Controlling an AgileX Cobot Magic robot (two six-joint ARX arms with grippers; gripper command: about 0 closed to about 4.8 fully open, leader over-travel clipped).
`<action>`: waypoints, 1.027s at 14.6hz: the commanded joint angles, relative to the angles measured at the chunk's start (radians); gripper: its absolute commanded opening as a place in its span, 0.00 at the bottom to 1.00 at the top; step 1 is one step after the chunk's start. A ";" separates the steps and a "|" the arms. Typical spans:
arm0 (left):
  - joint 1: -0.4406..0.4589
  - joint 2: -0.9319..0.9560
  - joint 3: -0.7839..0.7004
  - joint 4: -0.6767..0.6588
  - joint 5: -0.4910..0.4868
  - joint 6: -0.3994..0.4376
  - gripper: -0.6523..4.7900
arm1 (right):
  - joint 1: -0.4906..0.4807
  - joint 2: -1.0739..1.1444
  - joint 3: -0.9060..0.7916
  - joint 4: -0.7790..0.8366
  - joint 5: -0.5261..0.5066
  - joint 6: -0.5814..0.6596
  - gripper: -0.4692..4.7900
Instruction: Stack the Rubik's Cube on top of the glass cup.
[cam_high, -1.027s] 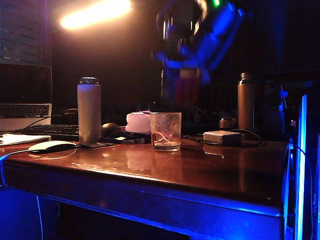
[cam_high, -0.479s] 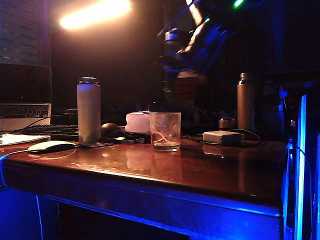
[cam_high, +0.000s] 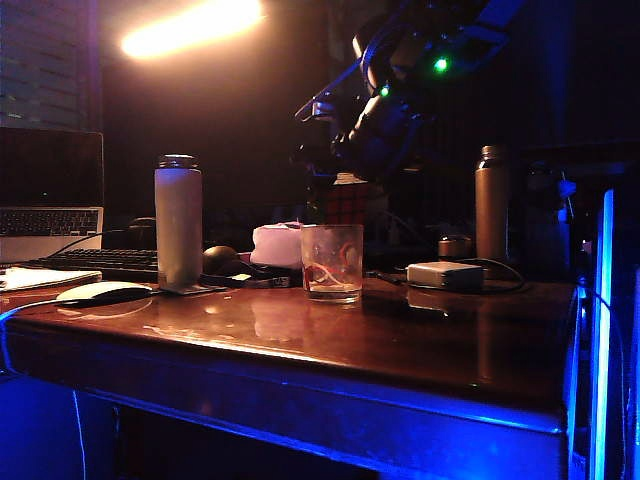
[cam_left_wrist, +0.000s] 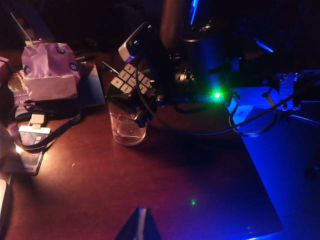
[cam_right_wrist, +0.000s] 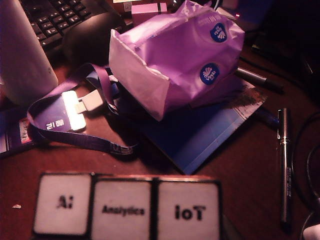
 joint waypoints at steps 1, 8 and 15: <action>0.000 -0.003 0.005 0.013 0.000 0.000 0.15 | 0.000 0.005 0.000 -0.044 -0.030 0.005 0.61; 0.000 -0.003 0.005 0.013 0.001 0.001 0.15 | 0.001 0.005 0.000 -0.073 -0.069 0.005 0.93; 0.000 -0.003 0.005 0.013 0.001 0.001 0.15 | 0.001 -0.064 0.001 -0.025 -0.049 -0.002 1.00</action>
